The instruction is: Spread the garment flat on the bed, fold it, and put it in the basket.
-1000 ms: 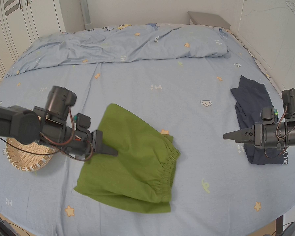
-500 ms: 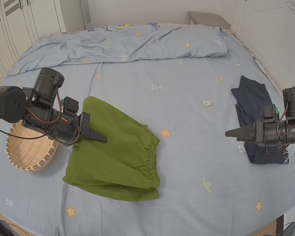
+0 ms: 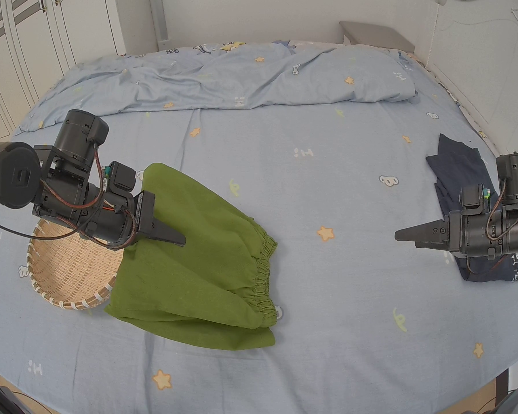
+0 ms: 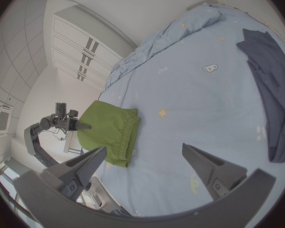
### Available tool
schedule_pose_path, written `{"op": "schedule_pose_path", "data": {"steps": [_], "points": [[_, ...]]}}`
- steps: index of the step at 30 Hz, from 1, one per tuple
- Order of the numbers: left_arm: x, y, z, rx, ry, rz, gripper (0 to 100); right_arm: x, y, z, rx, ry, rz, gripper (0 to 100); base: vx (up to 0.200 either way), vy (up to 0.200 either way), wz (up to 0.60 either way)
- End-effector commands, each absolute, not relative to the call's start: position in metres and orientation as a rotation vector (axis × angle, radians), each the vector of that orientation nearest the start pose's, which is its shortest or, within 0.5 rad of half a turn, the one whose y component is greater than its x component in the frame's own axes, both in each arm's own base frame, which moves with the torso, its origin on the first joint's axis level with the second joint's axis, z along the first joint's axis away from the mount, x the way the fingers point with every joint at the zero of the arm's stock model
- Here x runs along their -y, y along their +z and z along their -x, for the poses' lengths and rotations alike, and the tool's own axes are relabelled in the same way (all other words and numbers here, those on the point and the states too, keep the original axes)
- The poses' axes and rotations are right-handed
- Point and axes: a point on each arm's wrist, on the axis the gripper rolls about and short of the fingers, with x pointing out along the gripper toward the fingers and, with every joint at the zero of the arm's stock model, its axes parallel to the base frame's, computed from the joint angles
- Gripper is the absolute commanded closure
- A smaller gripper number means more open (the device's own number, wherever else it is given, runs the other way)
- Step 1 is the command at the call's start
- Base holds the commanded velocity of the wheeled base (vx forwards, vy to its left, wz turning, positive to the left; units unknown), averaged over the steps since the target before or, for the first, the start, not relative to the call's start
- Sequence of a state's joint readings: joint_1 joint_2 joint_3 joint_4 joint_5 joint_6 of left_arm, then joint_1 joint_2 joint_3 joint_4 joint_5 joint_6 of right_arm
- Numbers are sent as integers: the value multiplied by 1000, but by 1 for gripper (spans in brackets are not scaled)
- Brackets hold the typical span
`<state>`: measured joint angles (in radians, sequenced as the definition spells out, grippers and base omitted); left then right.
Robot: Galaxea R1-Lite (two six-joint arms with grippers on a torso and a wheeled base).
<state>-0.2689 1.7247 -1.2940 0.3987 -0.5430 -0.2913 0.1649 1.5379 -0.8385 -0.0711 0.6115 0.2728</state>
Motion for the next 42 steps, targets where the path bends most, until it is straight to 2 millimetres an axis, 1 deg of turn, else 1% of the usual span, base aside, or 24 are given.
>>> {"op": "schedule_pose_path", "data": {"steps": [1, 5, 8, 9, 10, 11, 12, 13, 14, 16, 19, 22, 25, 26, 28, 32, 33, 34, 35, 37, 38, 39, 41, 42], "points": [[92, 218, -288, -955, -640, 371, 100, -54, 188, -246, -725, 663, -393, 0, 0, 200, 0], [101, 209, -277, -955, -706, 277, 100, -53, 189, -246, -721, 662, -393, 0, 0, 200, 0], [101, 220, -269, -914, -730, 257, 100, -53, 191, -244, -714, 660, -393, 0, 0, 0, 0], [104, 226, -264, -896, -748, 248, 100, -53, 192, -243, -708, 661, -392, 0, 0, 0, 0], [105, 227, -263, -894, -754, 244, 100, -53, 193, -243, -706, 662, -391, 0, 0, 0, 0], [115, 232, -255, -882, -795, 223, 100, -53, 193, -243, -706, 662, -391, 0, 0, 0, 0], [118, 234, -253, -873, -807, 213, 100, -53, 193, -243, -706, 662, -391, 0, 0, 0, 0], [118, 234, -252, -871, -810, 211, 100, -53, 193, -243, -706, 662, -391, 0, 0, 0, 0], [122, 241, -251, -843, -820, 195, 100, -53, 192, -242, -708, 661, -391, 0, 0, 0, 0], [124, 246, -251, -817, -834, 176, 100, -53, 192, -243, -709, 658, -389, 0, 0, 0, 0], [124, 253, -255, -757, -851, 132, 100, -52, 192, -243, -704, 650, -388, 0, 0, 0, 0], [121, 257, -258, -698, -853, 101, 100, -45, 195, -243, -685, 627, -392, 0, 0, 0, 0], [110, 266, -260, -626, -828, 108, 100, -43, 202, -239, -660, 626, -391, 0, 0, 0, 0], [100, 274, -258, -559, -804, 118, 100, -43, 204, -238, -651, 629, -390, 0, 0, 0, 0], [89, 282, -258, -488, -774, 126, 100, -42, 206, -236, -642, 631, -388, 0, 0, 0, 0], [65, 292, -257, -360, -695, 163, 100, -42, 209, -233, -630, 635, -386, 0, 0, 0, 0], [65, 292, -257, -360, -695, 163, 100, -42, 209, -233, -630, 635, -386, 0, 0, 0, 0], [52, 297, -256, -313, -650, 207, 100, -42, 210, -232, -623, 638, -386, 0, 0, 0, 0], [44, 298, -257, -296, -623, 233, 100, -42, 210, -232, -623, 636, -386, 0, 0, 0, 0], [36, 297, -259, -288, -593, 251, 100, -41, 211, -232, -621, 634, -387, 0, 0, 0, 0], [36, 297, -259, -288, -593, 251, 100, -41, 211, -232, -621, 634, -387, 0, 0, 0, 0], [24, 289, -261, -304, -544, 271, 100, -40, 212, -231, -618, 637, -387, 0, 0, 0, 0], [19, 283, -262, -324, -524, 281, 100, -41, 212, -230, -617, 642, -385, 0, 0, 0, 0], [12, 273, -262, -360, -489, 311, 100, -43, 211, -230, -623, 648, -385, 0, 0, 0, 0]]}}
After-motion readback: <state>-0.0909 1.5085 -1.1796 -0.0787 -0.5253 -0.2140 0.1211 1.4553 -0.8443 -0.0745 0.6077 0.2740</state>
